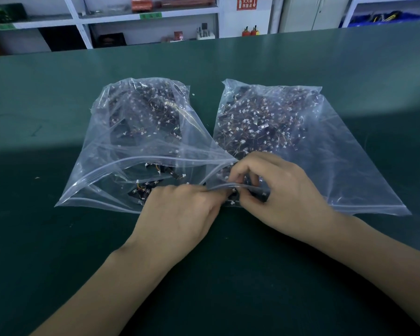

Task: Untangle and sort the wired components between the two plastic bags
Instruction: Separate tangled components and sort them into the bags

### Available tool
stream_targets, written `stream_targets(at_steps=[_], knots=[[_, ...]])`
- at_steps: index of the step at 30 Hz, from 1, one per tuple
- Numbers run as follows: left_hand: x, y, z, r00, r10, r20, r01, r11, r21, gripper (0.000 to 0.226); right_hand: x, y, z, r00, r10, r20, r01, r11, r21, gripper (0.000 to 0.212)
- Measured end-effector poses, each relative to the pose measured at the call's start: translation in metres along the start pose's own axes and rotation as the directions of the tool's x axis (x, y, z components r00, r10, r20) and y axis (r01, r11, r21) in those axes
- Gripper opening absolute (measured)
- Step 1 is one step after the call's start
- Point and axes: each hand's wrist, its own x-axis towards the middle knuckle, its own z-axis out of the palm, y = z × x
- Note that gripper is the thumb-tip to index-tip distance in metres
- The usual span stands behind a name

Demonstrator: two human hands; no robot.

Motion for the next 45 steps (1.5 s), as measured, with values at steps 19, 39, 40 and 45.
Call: stream_targets(at_steps=[19, 39, 40, 45], knots=[[-0.008, -0.020, -0.006, 0.937, -0.341, -0.077, 0.331, 0.937, -0.116, 0.029, -0.002, 0.007, 0.007, 0.986, 0.148, 0.081, -0.131, 0.974, -0.184, 0.048], [-0.009, -0.035, -0.008, 0.902, -0.423, 0.087, 0.427, 0.904, -0.033, 0.036, -0.002, -0.001, 0.001, 0.982, 0.135, 0.136, -0.113, 0.982, -0.153, 0.040], [-0.009, -0.036, -0.007, 0.903, -0.421, 0.084, 0.424, 0.905, -0.035, 0.036, -0.002, -0.002, 0.001, 0.981, 0.134, 0.139, -0.114, 0.983, -0.141, 0.039], [-0.010, -0.040, -0.006, 0.906, -0.417, 0.075, 0.422, 0.902, -0.091, 0.032, -0.003, -0.004, 0.001, 0.982, 0.135, 0.133, -0.120, 0.987, -0.109, 0.039]])
